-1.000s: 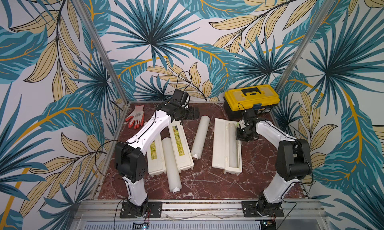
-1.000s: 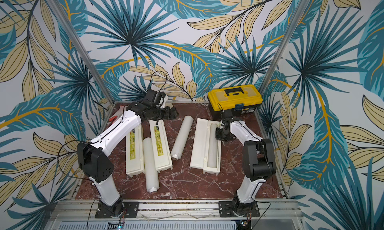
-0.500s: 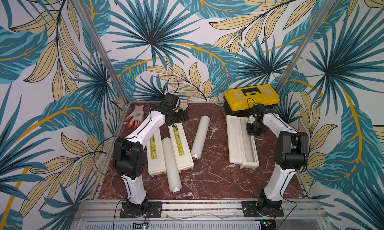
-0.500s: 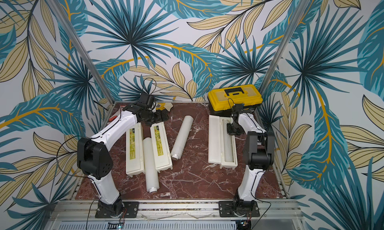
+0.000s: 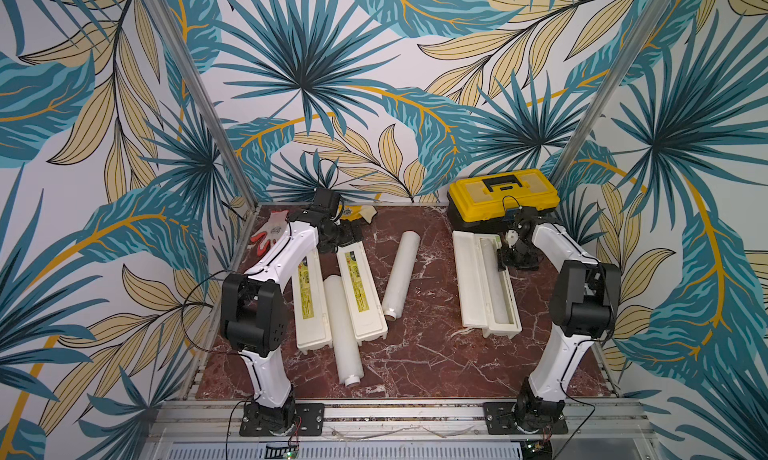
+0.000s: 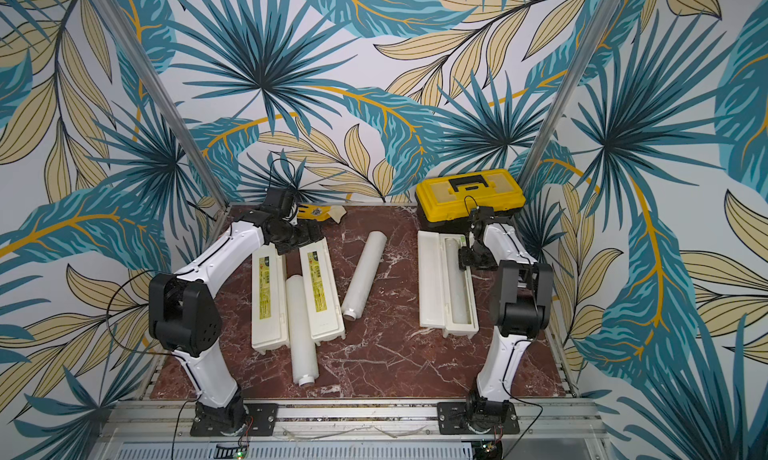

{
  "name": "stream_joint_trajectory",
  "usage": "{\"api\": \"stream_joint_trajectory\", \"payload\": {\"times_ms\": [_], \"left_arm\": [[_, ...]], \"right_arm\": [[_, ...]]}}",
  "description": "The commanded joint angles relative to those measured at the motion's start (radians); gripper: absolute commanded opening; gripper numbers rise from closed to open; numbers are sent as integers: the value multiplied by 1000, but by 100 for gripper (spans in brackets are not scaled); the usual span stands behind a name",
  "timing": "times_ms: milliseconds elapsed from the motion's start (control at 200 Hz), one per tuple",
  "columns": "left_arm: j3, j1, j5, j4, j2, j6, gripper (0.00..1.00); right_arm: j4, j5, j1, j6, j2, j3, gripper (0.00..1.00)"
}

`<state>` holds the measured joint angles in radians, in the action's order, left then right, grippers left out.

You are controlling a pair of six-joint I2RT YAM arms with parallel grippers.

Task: Put plastic wrap rolls into dispensers
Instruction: Move the plastic wrap cutting box to the center of the board.

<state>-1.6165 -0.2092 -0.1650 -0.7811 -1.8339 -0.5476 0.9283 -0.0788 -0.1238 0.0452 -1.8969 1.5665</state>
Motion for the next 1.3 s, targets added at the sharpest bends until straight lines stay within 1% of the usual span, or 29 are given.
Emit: {"api": "stream_joint_trajectory", "payload": {"times_ms": [0, 65, 150, 170, 210, 225, 270, 320, 391, 436, 496, 581, 661, 761, 821, 926, 986, 1081, 1106, 1222, 1297], "left_arm": [[18, 38, 30, 6, 39, 6, 100], [20, 63, 16, 6, 43, -1, 100], [25, 102, -6, 6, 44, -10, 100], [27, 109, -6, 6, 44, -12, 100], [30, 126, -4, 6, 46, -15, 100], [30, 131, -4, 6, 46, -14, 100], [32, 147, -5, 7, 47, -9, 100], [32, 160, -2, 7, 48, 5, 100], [32, 173, 13, 7, 51, 32, 100], [36, 181, 33, 6, 57, 34, 100], [42, 204, 25, 7, 59, 20, 100], [63, 244, -7, 8, 68, -12, 100], [77, 270, -25, 7, 74, -23, 100], [94, 278, -37, 6, 86, -14, 100], [103, 281, -26, 6, 97, -10, 100], [107, 284, -12, 7, 106, 12, 100], [111, 288, -6, 6, 107, 21, 100], [118, 295, -12, 6, 99, 20, 100], [118, 295, -19, 7, 94, 20, 100], [120, 294, -34, 6, 82, 29, 100], [127, 297, -34, 7, 83, 35, 100]], "right_arm": [[53, 24, 58, -107, 195, -12, 82], [53, 4, 130, -152, 247, -31, 86], [33, -34, 269, -229, 272, -35, 91], [24, -31, 299, -257, 270, -34, 93], [-6, 0, 357, -313, 258, -30, 99], [-20, 13, 377, -331, 250, -27, 99], [-57, 43, 450, -379, 214, -6, 99], [-85, 66, 525, -398, 158, 42, 99], [-63, 22, 623, -413, 59, 157, 99], [-54, 27, 672, -424, -8, 234, 99], [-43, 19, 724, -449, -92, 328, 99], [-39, 18, 777, -482, -197, 446, 99], [-58, 46, 807, -516, -276, 534, 99], [-107, 117, 840, -530, -354, 611, 99], [-84, 112, 855, -526, -405, 682, 99], [-12, 8, 897, -490, -481, 803, 99], [0, -6, 912, -489, -508, 831, 99], [3, -32, 921, -493, -534, 832, 99], [1, -36, 954, -484, -542, 832, 99], [8, -42, 985, -479, -582, 840, 99], [48, -71, 1000, -474, -614, 877, 99]]}}
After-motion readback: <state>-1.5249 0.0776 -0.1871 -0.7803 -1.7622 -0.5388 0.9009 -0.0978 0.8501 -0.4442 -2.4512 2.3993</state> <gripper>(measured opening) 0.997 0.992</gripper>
